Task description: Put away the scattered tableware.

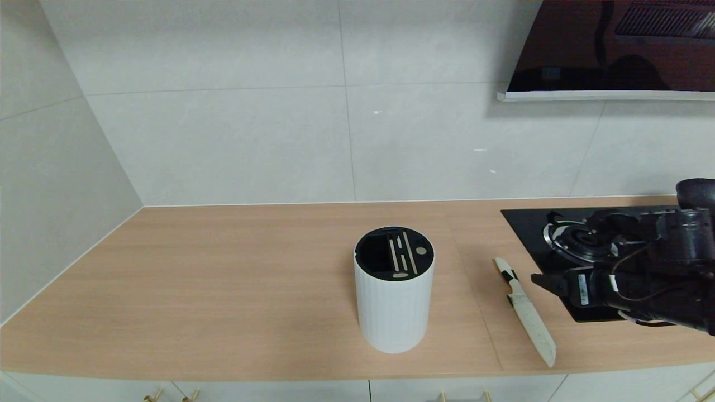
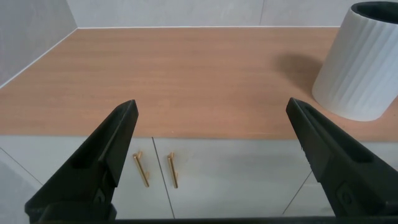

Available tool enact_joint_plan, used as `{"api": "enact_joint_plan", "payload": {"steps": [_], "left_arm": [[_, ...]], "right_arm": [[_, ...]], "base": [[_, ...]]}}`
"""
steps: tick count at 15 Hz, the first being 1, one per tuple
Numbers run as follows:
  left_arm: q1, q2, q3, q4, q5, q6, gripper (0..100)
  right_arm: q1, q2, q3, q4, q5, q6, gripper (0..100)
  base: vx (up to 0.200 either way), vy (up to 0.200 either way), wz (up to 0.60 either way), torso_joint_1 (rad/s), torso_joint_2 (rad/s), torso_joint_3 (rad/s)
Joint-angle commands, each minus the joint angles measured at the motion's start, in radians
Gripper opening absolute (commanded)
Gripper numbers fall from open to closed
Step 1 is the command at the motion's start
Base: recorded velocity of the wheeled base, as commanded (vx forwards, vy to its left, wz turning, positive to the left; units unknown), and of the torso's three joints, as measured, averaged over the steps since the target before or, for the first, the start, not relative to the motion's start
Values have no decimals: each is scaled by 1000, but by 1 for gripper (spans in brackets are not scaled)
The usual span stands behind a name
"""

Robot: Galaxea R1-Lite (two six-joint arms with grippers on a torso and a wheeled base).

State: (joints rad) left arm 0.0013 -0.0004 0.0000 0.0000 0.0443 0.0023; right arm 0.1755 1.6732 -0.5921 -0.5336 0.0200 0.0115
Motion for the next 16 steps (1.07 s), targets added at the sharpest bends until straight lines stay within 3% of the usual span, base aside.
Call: {"api": "enact_joint_plan", "payload": {"steps": [1, 5, 16], "left_arm": [[0, 0, 0, 2, 0, 1, 100], [0, 0, 0, 0, 0, 4, 100], [0, 0, 0, 0, 0, 2, 100]], "right_arm": [[9, 181, -46, -42, -14, -7, 100], [15, 355, -74, -138, -97, -10, 100], [15, 606, -112, -399, -170, 4, 100]], "base": [[0, 0, 0, 0, 0, 0], [0, 0, 0, 0, 0, 0], [0, 0, 0, 0, 0, 0]]}}
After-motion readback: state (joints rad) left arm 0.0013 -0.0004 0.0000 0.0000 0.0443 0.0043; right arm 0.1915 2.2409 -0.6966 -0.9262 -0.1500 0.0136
